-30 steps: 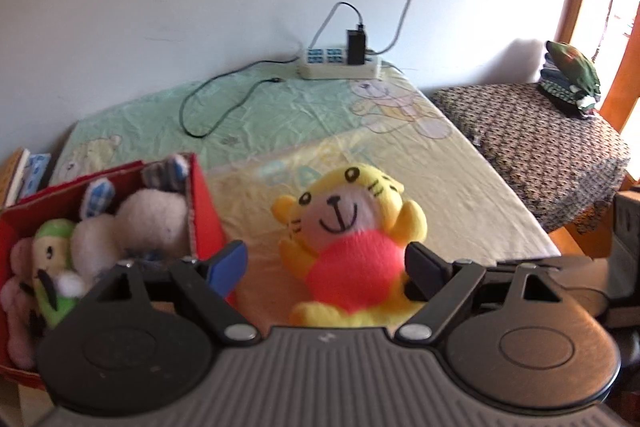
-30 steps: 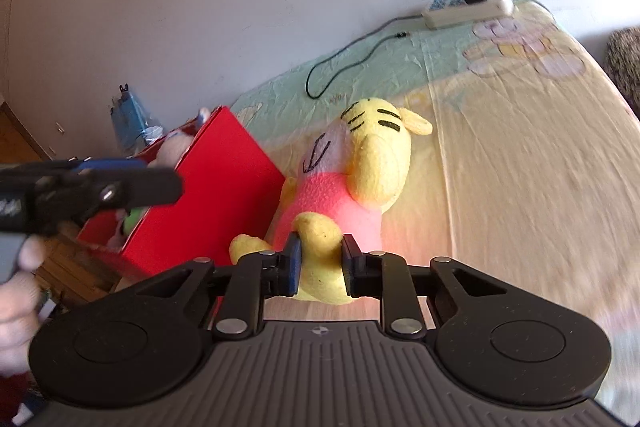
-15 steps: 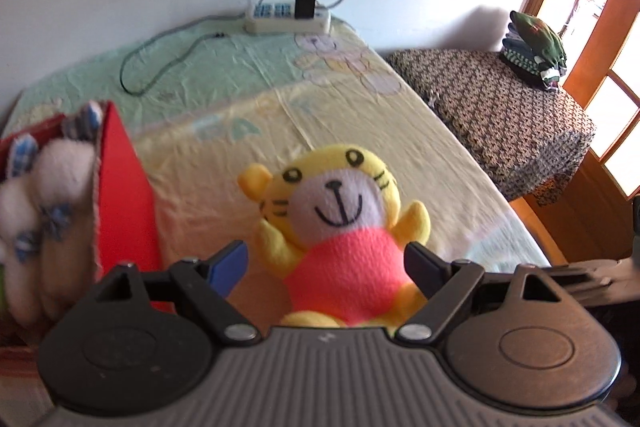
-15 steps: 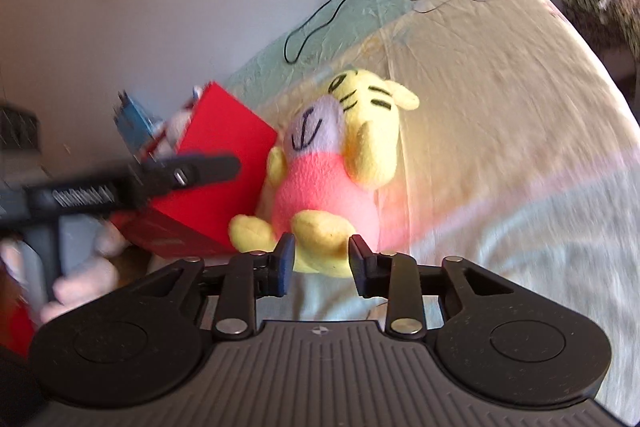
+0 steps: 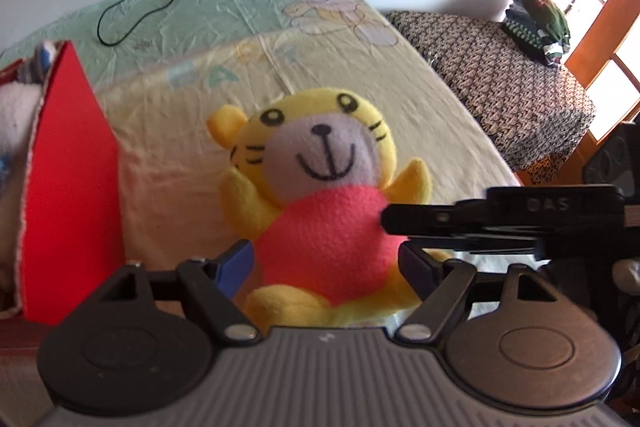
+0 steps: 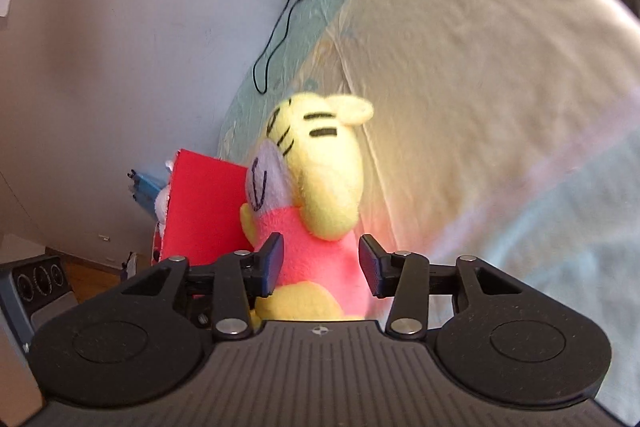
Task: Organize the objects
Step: 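Lift the yellow tiger plush and carry it over the red box with the right tool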
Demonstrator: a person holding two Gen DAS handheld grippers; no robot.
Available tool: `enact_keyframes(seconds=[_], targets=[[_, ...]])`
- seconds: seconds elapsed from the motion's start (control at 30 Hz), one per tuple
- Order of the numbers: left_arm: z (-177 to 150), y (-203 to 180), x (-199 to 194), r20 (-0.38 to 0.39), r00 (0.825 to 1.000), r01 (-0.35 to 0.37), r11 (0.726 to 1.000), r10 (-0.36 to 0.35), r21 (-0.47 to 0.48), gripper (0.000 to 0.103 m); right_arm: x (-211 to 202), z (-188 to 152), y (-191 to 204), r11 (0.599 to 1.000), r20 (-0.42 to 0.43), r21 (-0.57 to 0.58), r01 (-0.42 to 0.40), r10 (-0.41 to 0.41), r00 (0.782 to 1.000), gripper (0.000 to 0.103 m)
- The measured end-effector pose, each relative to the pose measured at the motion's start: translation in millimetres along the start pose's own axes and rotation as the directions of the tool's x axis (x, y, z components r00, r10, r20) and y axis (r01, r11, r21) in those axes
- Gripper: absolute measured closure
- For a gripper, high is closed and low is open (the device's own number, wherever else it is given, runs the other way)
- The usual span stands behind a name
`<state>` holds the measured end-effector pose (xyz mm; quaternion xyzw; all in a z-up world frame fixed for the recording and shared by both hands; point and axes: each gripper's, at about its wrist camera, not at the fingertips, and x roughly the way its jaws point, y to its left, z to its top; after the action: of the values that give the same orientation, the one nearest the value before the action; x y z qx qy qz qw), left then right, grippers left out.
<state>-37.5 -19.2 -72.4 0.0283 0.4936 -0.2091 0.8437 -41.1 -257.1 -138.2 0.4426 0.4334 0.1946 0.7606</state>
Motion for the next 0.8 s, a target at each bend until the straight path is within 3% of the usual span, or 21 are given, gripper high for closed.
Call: enact_keyframes(seconds=[0.23,0.33,0.5,0.8], targets=[[2,13,16,-0.031,0.999,-0.010,0.998,0.008,-0.056,0.025,32,1,-4,0.998,-0.067,0.054,-0.028,0.032,0.997,0.052],[2,13,15,-0.034,0.999,0.005,0.998,-0.007,-0.061,0.030,34,2,-4,0.997,-0.075,0.056,-0.048,0.052,0.996,0.058],[-1,-4,9,-0.013,1.000,-0.002,1.000,0.002,0.008,0.034,27,0,3,0.999,-0.064,0.001,-0.052,0.052,0.997,0.066],[-3,-29,-12,0.035,0.997,0.058,0.995,-0.062,0.086,0.039,-4,-13,15,0.993,0.015,-0.106,-0.051,0.053,0.998,0.068]])
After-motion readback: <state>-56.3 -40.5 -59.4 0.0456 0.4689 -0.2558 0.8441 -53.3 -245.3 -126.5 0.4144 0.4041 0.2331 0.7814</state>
